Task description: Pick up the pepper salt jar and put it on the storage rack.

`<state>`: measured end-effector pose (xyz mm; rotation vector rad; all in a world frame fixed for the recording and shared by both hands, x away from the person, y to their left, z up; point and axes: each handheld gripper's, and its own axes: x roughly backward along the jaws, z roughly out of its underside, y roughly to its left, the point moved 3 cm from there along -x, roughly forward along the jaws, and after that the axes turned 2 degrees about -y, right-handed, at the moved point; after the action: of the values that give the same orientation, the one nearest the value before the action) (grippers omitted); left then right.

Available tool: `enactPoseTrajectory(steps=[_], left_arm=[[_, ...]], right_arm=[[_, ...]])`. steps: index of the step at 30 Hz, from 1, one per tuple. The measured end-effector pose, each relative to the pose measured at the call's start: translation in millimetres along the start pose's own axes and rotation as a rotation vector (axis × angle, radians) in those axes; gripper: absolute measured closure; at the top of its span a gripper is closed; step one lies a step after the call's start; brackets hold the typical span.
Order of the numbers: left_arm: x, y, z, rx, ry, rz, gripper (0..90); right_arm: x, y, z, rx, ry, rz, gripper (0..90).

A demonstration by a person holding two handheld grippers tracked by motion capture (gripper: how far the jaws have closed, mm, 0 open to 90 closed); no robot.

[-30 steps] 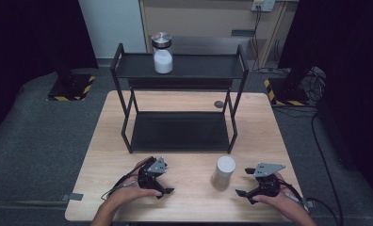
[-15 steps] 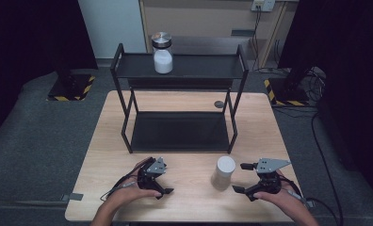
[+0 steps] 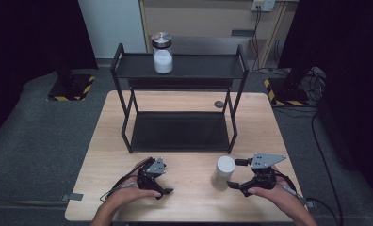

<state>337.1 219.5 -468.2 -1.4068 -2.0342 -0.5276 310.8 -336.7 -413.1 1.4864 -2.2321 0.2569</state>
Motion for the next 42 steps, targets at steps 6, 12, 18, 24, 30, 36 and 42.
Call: enactPoseTrajectory(steps=[6, 12, 18, 24, 30, 36, 42], left_arm=[[0.6, -0.3, 0.5, -0.001, 0.000, 0.001, 0.0], [0.7, -0.3, 0.7, -0.001, 0.000, 0.001, 0.0], [0.7, -0.4, 0.8, -0.001, -0.001, 0.001, 0.0], [0.8, -0.4, 0.8, -0.001, 0.000, 0.001, 0.0], [0.9, -0.6, 1.0, -0.001, -0.001, 0.000, 0.0], [0.9, -0.6, 1.0, 0.000, -0.001, 0.000, 0.0], [0.9, -0.6, 1.0, -0.001, -0.001, 0.000, 0.0]], right_arm=[[-10.2, -0.6, -4.7, 0.009, -0.006, 0.002, 14.5], [-18.8, -1.4, -4.9, 0.006, -0.008, -0.001, 17.3], [-22.6, -2.5, -2.1, -0.007, -0.022, -0.003, 21.4], [-25.2, -2.4, -0.1, -0.011, -0.034, 0.001, 25.0], [-26.2, -1.7, 0.7, -0.008, -0.036, 0.001, 27.3], [-25.3, -0.5, 2.1, 0.003, -0.039, 0.014, 31.9], [-25.3, 4.0, 2.4, 0.027, -0.039, 0.036, 34.3]])
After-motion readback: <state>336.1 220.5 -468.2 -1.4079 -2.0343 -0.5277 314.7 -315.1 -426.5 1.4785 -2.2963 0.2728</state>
